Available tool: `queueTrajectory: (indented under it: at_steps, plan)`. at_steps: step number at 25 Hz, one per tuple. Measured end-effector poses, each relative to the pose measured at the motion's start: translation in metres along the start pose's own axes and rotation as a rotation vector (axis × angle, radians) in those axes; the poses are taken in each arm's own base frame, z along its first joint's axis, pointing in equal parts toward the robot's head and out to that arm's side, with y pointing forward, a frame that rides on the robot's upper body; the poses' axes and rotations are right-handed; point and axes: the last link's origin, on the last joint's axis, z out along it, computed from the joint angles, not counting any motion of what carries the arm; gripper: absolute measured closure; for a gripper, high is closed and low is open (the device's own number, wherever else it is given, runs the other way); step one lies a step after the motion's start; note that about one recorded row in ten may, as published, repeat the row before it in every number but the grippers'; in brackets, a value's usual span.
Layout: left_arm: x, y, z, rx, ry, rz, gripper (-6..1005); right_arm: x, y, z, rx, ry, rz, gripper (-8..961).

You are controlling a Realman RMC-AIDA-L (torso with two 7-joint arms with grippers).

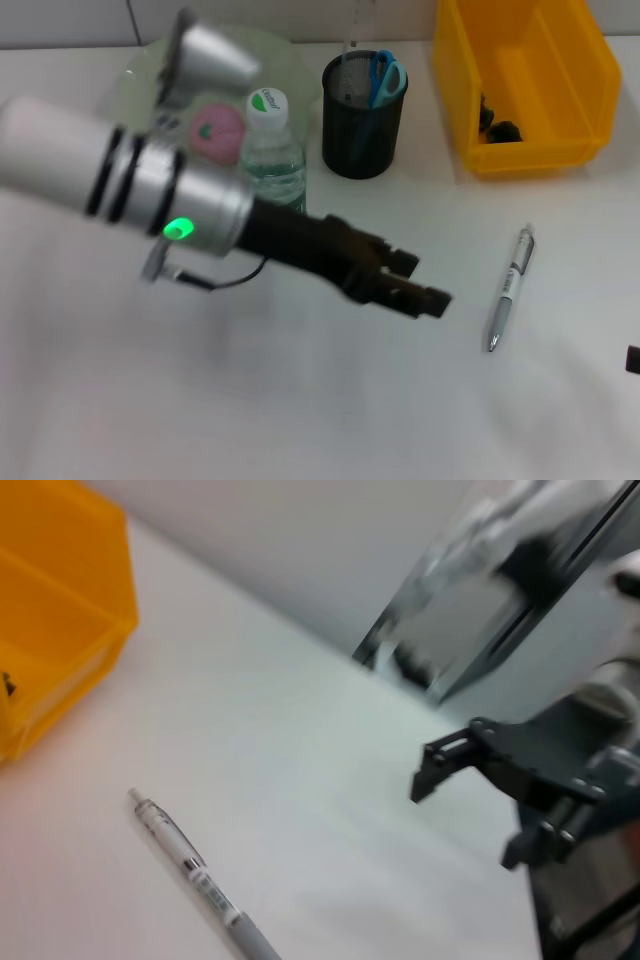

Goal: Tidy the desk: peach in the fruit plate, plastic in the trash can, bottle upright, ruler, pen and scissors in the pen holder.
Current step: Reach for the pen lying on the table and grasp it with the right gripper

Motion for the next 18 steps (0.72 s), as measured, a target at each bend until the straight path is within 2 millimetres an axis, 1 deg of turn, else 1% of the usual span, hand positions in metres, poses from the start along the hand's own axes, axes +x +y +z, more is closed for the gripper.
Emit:
queueTrajectory:
  at_steps: [2,4,6,8,10,13,18]
  plan:
    - [0.019,0.004,0.011,0.038,-0.064,-0.003,290,0.006,0.001,-0.004,0.015,0.016,0.002,178]
    - [0.037,0.011,0.027,0.065,-0.111,-0.001,290,0.011,0.001,-0.008,0.042,0.018,0.009,179]
    - [0.051,0.014,0.041,0.096,-0.136,0.007,290,0.015,0.001,-0.013,0.07,0.015,0.015,179]
    - [0.057,0.015,0.05,0.131,-0.152,0.013,290,0.019,0.0,-0.017,0.098,0.013,0.022,179]
    - [0.059,0.014,0.06,0.173,-0.17,0.018,290,0.021,-0.001,-0.019,0.121,0.011,0.029,179]
    - [0.057,0.013,0.068,0.209,-0.18,0.035,290,0.021,-0.002,-0.021,0.136,0.005,0.034,178]
    - [0.045,0.01,0.064,0.214,-0.146,0.024,290,0.018,-0.003,-0.02,0.131,0.003,0.039,178]
